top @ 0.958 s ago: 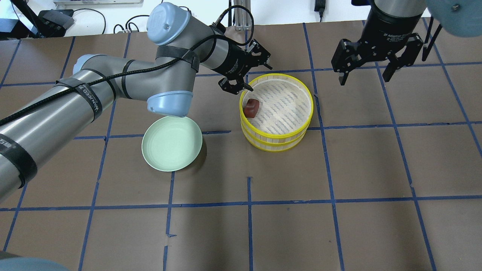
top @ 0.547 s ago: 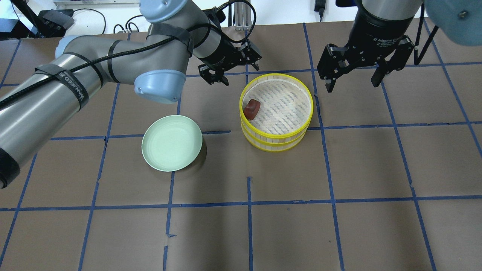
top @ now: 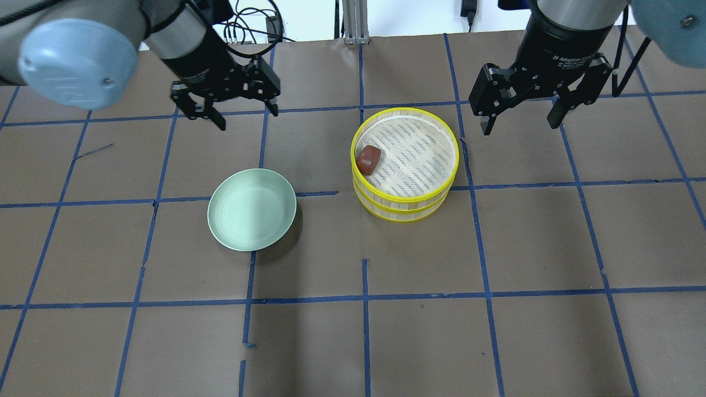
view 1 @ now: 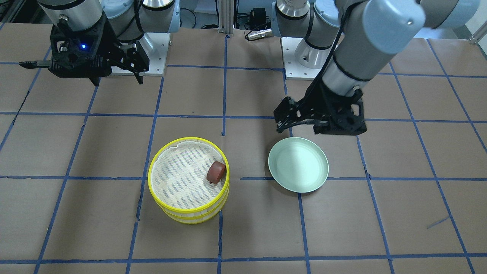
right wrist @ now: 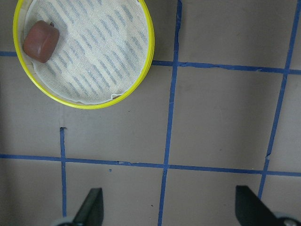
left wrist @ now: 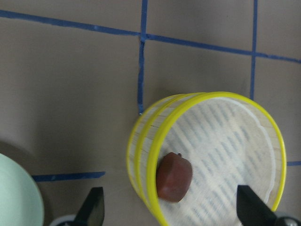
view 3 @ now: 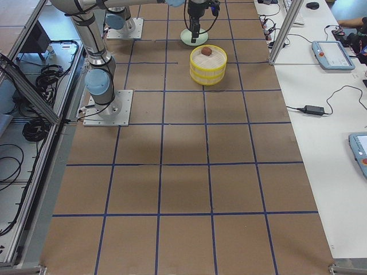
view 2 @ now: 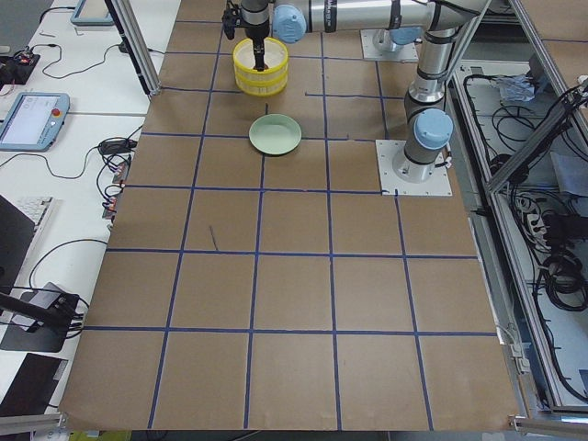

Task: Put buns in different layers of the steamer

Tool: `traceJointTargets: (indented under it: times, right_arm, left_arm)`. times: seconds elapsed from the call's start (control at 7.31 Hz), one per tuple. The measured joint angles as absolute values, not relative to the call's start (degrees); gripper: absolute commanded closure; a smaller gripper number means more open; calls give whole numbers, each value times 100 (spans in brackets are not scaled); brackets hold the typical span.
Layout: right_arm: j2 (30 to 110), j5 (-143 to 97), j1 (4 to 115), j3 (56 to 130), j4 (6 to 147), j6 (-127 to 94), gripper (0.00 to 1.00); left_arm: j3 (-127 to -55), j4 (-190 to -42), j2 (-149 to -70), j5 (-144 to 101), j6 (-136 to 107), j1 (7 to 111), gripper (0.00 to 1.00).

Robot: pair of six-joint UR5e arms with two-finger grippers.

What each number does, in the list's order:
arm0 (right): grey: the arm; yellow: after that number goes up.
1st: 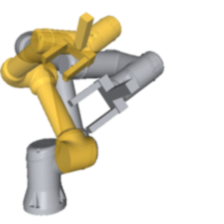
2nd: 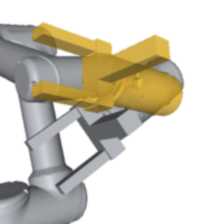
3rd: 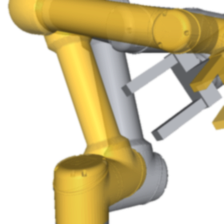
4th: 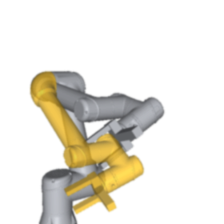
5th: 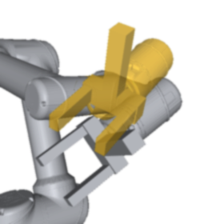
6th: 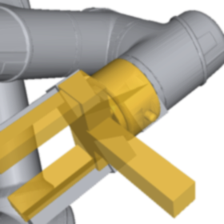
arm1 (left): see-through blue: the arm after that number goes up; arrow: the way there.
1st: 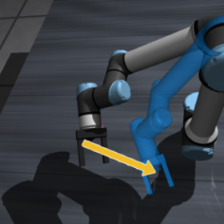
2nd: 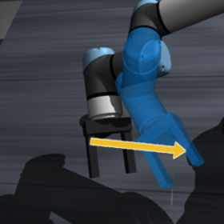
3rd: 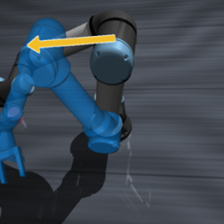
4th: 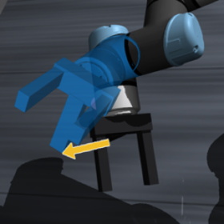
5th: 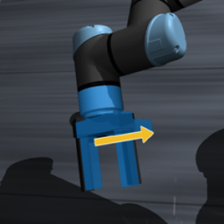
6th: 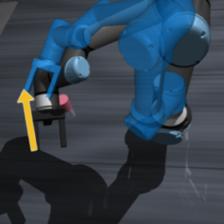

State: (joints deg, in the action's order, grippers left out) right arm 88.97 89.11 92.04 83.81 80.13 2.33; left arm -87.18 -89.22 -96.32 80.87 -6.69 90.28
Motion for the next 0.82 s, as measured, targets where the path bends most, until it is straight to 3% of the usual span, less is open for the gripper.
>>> traceJointTargets:
  times: [0.27,0.82]
  right_arm:
    - [8901,8905,9230,8384,8037,220,0]
    - [8903,8903,9243,8385,8042,211,0]
  left_arm:
    - [-8831,-9830,-9193,8588,-617,8899,0]
    - [-8834,-9890,-8974,9029,-281,8800,0]
